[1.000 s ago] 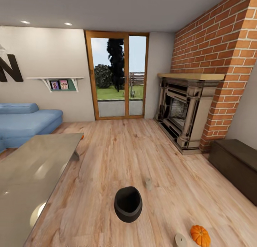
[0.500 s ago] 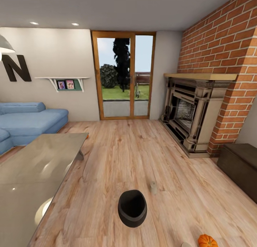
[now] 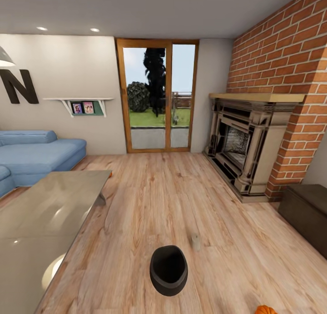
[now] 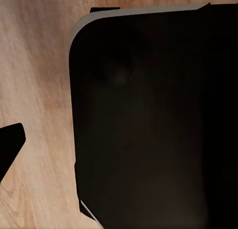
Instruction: Place each of the two pumpkins and all three candles from the living room inside a cabinet in the living room (use any cabinet), then make sure every cabinet is closed, and position the cauldron so it is next to a table in the living room.
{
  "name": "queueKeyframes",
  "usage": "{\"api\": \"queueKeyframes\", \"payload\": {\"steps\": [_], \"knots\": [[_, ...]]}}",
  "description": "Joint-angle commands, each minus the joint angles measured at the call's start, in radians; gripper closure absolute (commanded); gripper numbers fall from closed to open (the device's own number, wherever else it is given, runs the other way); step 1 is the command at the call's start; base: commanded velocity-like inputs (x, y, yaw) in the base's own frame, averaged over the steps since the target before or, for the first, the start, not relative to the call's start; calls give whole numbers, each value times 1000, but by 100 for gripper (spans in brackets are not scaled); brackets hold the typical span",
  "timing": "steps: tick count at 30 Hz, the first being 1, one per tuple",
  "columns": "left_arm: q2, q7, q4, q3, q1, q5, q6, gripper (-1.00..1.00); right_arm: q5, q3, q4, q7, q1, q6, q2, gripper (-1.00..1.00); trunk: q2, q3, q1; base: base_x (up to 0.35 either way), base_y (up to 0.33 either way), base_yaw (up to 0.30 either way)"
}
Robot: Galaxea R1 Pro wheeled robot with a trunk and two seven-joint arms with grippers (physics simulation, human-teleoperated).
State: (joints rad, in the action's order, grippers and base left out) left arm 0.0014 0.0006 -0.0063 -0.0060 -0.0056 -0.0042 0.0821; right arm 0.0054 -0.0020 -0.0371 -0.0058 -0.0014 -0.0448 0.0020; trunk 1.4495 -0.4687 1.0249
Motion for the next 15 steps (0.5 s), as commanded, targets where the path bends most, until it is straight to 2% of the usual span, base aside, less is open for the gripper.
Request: {"api": "queueKeyframes", "payload": {"steps": [1, 5, 7, 9, 11, 14, 15], "knots": [[1, -1, 0, -1, -1, 0, 4, -100, 0, -2, -14, -1, 0, -7, 0, -100, 0, -1, 0, 40, 0, 0], [2, -4, -23, -2, -18, 2, 0, -100, -4, -4, -88, -2, 0, -21, 0, -100, 0, -1, 0, 23, 0, 0], [2, -5, -72, -1, -41, 5, -15, -100, -7, -6, -182, -2, 1, -19, 1, -100, 0, -1, 0, 9, 0, 0], [2, -5, -138, 0, -67, 6, -70, -100, -8, -6, -300, -4, 0, 4, 2, -100, 0, -1, 0, 5, 0, 0], [2, -4, -269, 2, -100, 8, -207, -100, -8, -5, -459, -9, -4, 128, 11, -100, 0, -1, 0, 2, 0, 0], [0, -1, -386, 4, -115, 8, -309, -100, -8, -4, -561, -12, -11, 239, 17, -100, 0, -1, 0, 1, 0, 0], [-1, -1, -463, 5, -121, 9, -360, -100, -8, -4, -609, -14, -25, 292, 20, -100, 0, -1, 0, 0, 0, 0]]}}
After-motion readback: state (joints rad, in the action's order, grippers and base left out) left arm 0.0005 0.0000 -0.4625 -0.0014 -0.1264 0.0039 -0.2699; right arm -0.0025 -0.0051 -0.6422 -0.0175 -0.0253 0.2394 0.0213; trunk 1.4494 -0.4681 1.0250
